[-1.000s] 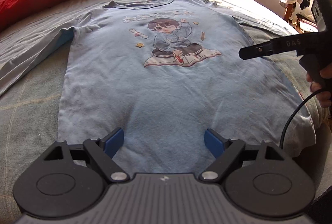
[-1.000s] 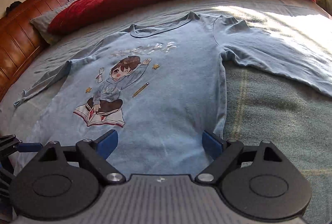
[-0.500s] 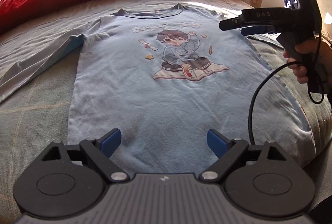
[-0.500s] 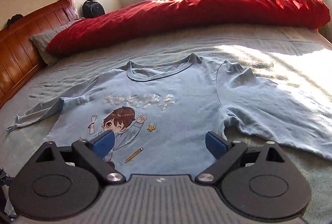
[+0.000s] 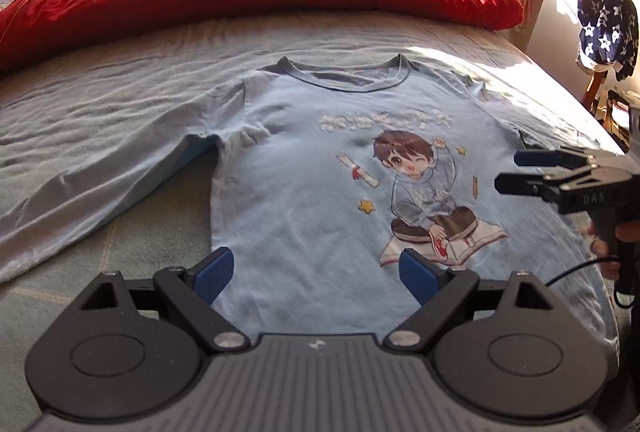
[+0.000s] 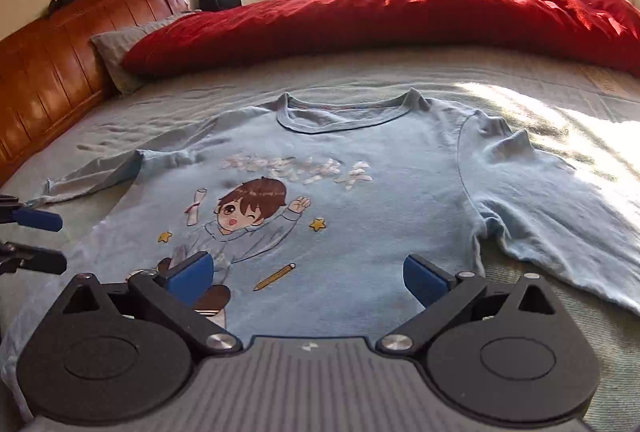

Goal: Fold clothes

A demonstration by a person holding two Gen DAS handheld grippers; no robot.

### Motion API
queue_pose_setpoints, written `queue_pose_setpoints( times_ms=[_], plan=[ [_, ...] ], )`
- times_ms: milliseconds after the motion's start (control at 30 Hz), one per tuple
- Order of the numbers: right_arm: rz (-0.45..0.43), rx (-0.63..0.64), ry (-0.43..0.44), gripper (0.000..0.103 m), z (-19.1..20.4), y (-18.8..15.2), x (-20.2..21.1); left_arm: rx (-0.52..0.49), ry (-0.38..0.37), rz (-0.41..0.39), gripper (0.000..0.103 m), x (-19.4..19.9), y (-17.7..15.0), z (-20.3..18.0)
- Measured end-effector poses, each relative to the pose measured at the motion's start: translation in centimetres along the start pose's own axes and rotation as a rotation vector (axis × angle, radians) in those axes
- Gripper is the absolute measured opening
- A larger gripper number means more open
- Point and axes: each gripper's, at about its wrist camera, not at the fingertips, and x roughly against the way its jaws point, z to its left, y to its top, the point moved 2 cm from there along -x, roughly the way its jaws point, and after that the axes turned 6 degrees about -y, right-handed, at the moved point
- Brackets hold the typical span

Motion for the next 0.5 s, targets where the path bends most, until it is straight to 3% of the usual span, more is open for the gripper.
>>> queue_pose_setpoints(
  times_ms=[67, 133, 200, 300, 367, 500],
  plan=[
    [0.0, -0.026, 0.064, 0.102, 0.2, -0.6, 0.1, -0.026, 0.063, -0.026, 0.088, 0.2, 3.3, 2.0],
    [0.007, -0.026, 0.102, 0.102, 0.7, -0.8, 0.3, -0.05, 0.127, -0.047, 0.08, -0.2, 6.0, 4.0],
    [-0.015, -0.016, 0.131, 0.103, 0.8, -0.7, 1.0, -0.043, 0.182, -0.045, 0.045, -1.6, 9.0, 6.6],
    [-0.023, -0.034, 0.155, 0.102, 0.5, -0.7, 1.3, 0.007, 0.233, -0.017, 0.026, -4.9, 11.7, 10.1],
    [-0.014, -0.039, 0.152, 0.103, 0.3, -0.8, 1.1, 0.028, 0.256, 0.008, 0.019, -7.5, 12.6, 12.3],
    [0.01, -0.028, 0.139, 0.103, 0.3, -1.2, 0.4, 0.072, 0.284, 0.061, 0.018, -11.8, 13.3, 15.8]
  ],
)
